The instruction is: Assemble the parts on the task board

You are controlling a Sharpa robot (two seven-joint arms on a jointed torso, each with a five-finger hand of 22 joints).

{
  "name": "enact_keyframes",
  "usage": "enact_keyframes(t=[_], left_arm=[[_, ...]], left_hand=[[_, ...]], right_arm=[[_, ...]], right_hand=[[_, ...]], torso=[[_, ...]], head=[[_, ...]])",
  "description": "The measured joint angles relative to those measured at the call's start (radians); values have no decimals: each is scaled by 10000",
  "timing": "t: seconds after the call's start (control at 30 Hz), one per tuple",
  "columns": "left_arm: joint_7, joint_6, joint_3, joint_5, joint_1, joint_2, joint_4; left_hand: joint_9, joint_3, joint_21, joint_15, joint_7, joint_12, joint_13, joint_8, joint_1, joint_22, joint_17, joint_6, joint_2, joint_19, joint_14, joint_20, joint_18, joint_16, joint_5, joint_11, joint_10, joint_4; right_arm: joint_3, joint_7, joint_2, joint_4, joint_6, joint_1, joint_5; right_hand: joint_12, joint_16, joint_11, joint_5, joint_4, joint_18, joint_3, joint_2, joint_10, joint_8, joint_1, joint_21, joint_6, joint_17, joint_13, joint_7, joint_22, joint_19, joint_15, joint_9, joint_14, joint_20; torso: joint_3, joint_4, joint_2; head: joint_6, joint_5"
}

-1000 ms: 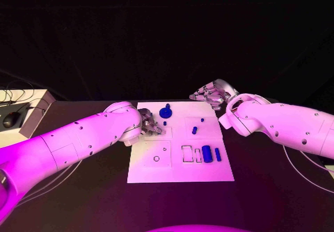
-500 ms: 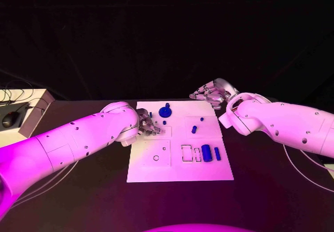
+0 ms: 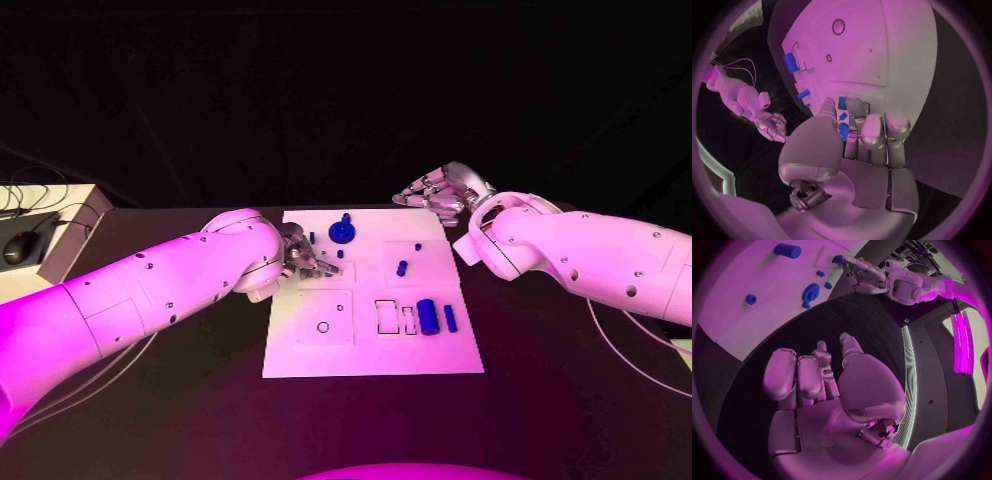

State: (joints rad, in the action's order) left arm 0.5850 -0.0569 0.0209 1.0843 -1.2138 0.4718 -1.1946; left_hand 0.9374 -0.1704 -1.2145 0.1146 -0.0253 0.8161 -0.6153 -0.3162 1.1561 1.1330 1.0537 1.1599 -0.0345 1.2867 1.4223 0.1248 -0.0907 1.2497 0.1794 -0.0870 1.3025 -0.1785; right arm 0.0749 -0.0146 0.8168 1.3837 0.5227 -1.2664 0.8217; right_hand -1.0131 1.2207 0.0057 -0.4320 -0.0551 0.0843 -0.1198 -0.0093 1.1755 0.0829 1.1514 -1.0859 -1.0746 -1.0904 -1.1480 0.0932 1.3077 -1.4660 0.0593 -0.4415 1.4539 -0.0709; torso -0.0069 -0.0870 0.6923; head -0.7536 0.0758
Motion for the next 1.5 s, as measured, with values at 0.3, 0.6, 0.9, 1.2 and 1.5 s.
enact_keyframes(t=[0.3, 0.6, 0.9, 1.2, 1.5], left_arm=[[-130, 178, 74, -136, 5, 52, -65], [-255, 387, 218, -295, 14, 153, -83], [-477, 791, 592, -702, 11, 485, -185], [-576, 798, 646, -1013, 13, 552, -245], [-565, 678, 622, -1164, 71, 412, -92]], left_hand=[[0, 258, 41, -1, 0, 0, -10, 0, 19, 25, -32, 0, -244, 0, 0, 0, -1, 0, -154, 34, -35, -315], [-34, 327, 244, -1, 152, 0, -19, 40, 83, -94, -261, -153, -279, -15, -1, -14, -1, -171, -192, 162, -163, -384], [-1873, 212, 661, -128, 505, -147, 383, 958, 628, -441, -697, -393, 265, -270, -129, -341, -169, -488, -150, 389, -466, 31], [-2503, 717, 730, -165, 524, -147, 601, 1018, 709, -402, -697, -374, 217, -306, -165, -375, -171, -487, -112, 408, -485, 116], [-2681, 951, 730, -165, 540, -147, 649, 979, 648, -341, -681, -357, -3, -269, -165, -411, -172, -487, -112, 408, -484, -119]], right_arm=[[0, 2, 3, -7, 0, 0, 0], [0, 6, 3, -16, 0, 4, 0], [0, 17, 54, -15, 5, 6, -4], [0, 25, 64, -12, 6, 7, -6], [0, 27, 51, -27, 6, 20, -7]], right_hand=[[0, 0, 0, 0, 0, -1, 0, 0, 0, 0, 0, 0, 0, 0, 0, 0, -2, 0, 0, 7, 0, 0], [0, 0, 0, 0, 0, 0, 0, 0, 0, 0, 0, 0, 0, 0, 0, 0, -3, 0, 0, 8, 0, 0], [42, 0, 0, 0, 0, -1, 0, 0, 0, 0, 0, 55, 0, 0, 1, 0, -4, 0, 0, 7, 0, 0], [42, 0, 0, 0, 0, -1, 0, 0, 0, 0, 0, 55, 0, -1, 0, 0, 4, 0, 0, 7, 0, 0], [42, 0, 0, 0, 0, -1, 0, 0, 0, 0, 0, 55, 0, -1, 0, 0, 3, 0, 0, 7, 0, 0]], torso=[[5, 0, -2], [14, 0, -5], [13, -5, -15], [4, -19, -28], [6, -19, -32]], head=[[-11, 1], [-13, -16], [-24, -18], [-38, -19], [-11, -54]])
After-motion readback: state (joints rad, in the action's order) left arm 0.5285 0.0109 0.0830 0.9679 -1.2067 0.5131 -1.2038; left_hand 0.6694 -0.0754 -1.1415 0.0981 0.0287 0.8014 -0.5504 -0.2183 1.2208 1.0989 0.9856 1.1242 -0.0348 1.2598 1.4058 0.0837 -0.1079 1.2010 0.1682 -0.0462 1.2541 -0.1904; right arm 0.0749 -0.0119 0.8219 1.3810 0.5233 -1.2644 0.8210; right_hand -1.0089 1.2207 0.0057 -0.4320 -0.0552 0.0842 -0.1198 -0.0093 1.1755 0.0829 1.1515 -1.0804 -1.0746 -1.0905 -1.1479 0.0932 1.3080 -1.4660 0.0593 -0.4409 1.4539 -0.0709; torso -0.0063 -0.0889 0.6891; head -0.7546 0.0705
